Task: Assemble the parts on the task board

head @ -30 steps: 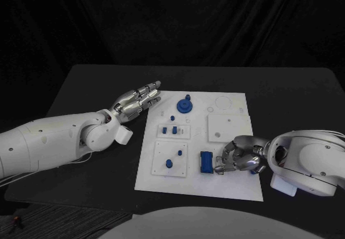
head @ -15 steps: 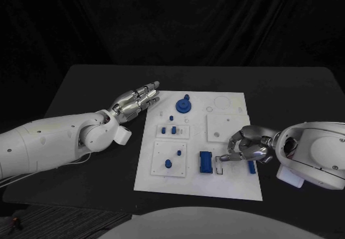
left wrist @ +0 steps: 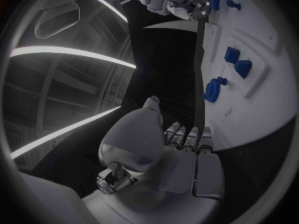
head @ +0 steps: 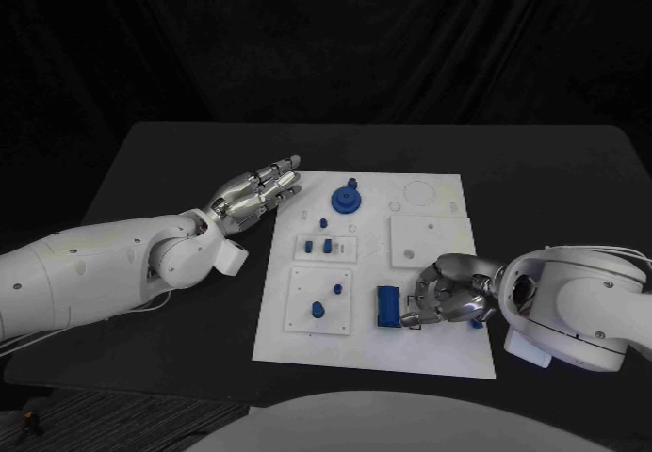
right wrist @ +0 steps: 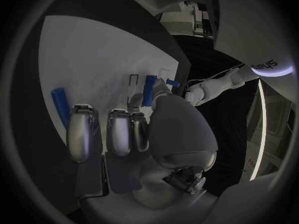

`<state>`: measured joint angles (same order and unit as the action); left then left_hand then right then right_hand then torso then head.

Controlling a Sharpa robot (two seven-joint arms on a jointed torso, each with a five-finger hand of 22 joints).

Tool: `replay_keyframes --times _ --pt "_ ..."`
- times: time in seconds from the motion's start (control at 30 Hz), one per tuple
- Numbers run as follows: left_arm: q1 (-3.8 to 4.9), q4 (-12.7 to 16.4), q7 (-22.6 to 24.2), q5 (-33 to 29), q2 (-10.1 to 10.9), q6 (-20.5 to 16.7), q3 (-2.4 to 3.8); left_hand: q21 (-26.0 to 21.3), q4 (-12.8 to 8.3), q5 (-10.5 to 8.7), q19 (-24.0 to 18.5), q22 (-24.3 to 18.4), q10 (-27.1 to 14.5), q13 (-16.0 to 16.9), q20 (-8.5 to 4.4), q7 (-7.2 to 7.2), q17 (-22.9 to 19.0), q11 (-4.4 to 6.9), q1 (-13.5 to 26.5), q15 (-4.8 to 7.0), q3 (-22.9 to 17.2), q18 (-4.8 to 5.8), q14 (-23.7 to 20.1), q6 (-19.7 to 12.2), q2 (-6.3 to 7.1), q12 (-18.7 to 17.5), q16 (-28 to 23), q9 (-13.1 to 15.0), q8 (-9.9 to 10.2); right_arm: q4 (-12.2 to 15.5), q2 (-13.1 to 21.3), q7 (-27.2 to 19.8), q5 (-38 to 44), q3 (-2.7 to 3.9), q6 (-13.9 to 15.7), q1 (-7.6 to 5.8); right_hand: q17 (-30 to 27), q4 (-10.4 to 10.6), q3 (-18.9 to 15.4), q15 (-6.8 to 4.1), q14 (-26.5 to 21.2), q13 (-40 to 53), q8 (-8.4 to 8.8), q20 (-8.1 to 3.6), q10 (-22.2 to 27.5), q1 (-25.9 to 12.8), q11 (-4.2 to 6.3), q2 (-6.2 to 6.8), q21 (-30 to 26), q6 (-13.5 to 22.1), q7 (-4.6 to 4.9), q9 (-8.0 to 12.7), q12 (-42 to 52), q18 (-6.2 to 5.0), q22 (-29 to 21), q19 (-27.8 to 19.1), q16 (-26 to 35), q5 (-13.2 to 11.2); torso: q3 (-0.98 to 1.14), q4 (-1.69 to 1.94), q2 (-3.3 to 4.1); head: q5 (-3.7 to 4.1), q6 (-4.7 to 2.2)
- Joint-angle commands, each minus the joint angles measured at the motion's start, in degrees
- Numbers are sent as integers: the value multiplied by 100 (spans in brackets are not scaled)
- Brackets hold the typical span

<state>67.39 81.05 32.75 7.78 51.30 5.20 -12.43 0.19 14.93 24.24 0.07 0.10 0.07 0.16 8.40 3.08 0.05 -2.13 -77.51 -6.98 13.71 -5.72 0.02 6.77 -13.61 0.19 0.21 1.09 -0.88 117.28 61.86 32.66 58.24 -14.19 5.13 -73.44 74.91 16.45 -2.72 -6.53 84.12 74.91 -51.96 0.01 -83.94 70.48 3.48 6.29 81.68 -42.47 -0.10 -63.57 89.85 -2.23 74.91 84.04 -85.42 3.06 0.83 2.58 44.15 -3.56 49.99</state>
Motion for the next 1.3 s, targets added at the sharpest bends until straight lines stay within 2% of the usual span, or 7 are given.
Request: replay_keyframes --times 0.03,0.37,0.43,0.57,0.7,1.0,1.3 --pt "-13 -1 58 8 -5 99 5 -19 -19 36 -7 -10 -2 -4 42 38 -5 -17 -46 28 -17 -40 -2 -15 2 11 -21 6 -35 34 -24 -153 402 2 109 43 373 30 -16 -47 393 1509 -10 -48 -606 -20 37 59 33 -32 1 -17 15 30 1255 255 -7 -24 -5 16 -10 12 1" --pt "-23 1 35 8 2 104 5 -19 -49 57 -7 -10 -2 -4 64 41 -5 -15 -75 6 -42 -43 -2 -12 -23 10 -21 7 -35 25 -91 -193 471 2 129 66 419 7 -151 -57 401 1509 -138 -57 -606 0 50 103 70 -104 -14 -134 15 38 1266 269 -27 -23 -6 8 -9 0 1" --pt "-24 3 35 8 3 105 5 -19 -58 62 -7 -10 -2 -4 67 40 -5 -16 -83 4 -47 -43 -2 -12 -26 11 -21 7 -35 16 -110 -187 474 2 139 67 420 3 -156 -59 401 1509 -184 -59 -606 44 52 64 74 -143 -17 -171 15 39 1267 270 -29 -23 -6 3 -7 -1 1" --pt "-25 6 31 8 1 107 5 -19 -67 71 -7 -10 -2 -4 70 39 -5 -14 -90 1 -50 -44 -2 -14 -26 12 -21 7 -35 -14 -151 -176 477 2 110 68 421 -77 -124 -58 401 1509 -268 -58 -606 304 52 -110 75 -181 -17 -258 15 39 1267 270 -31 28 -8 12 -7 11 1" --pt "-26 7 27 8 -1 118 5 -19 -75 79 -7 -10 -2 -4 73 38 -5 -15 -95 -1 -52 -44 -2 -8 -25 11 -21 8 -36 -58 -212 -174 479 2 81 73 417 -137 -116 -57 400 1509 -334 -56 -606 435 50 -179 85 -249 -17 -315 15 41 1270 273 -30 43 -9 11 -8 10 1" --pt "-29 4 23 8 5 132 5 -19 -110 108 -7 -10 -3 -4 83 41 -5 -19 -119 -9 -60 -45 -2 4 -17 10 -21 10 -39 -111 -325 -269 530 2 92 124 447 -247 -157 -57 405 1509 -454 -55 -606 619 53 -149 128 -393 -19 -411 15 51 1283 290 -43 22 -6 17 -6 10 1" --pt "-31 -4 16 8 -2 147 5 -19 -127 126 -7 -10 -3 -4 87 41 -5 -20 -129 -13 -67 -46 -2 9 -20 11 -21 11 -40 -154 -355 -279 553 2 297 136 432 -227 -157 -58 402 1509 -501 -56 -606 632 54 -298 120 -449 -20 -455 15 49 1280 286 -39 124 -5 5 -9 -5 1"
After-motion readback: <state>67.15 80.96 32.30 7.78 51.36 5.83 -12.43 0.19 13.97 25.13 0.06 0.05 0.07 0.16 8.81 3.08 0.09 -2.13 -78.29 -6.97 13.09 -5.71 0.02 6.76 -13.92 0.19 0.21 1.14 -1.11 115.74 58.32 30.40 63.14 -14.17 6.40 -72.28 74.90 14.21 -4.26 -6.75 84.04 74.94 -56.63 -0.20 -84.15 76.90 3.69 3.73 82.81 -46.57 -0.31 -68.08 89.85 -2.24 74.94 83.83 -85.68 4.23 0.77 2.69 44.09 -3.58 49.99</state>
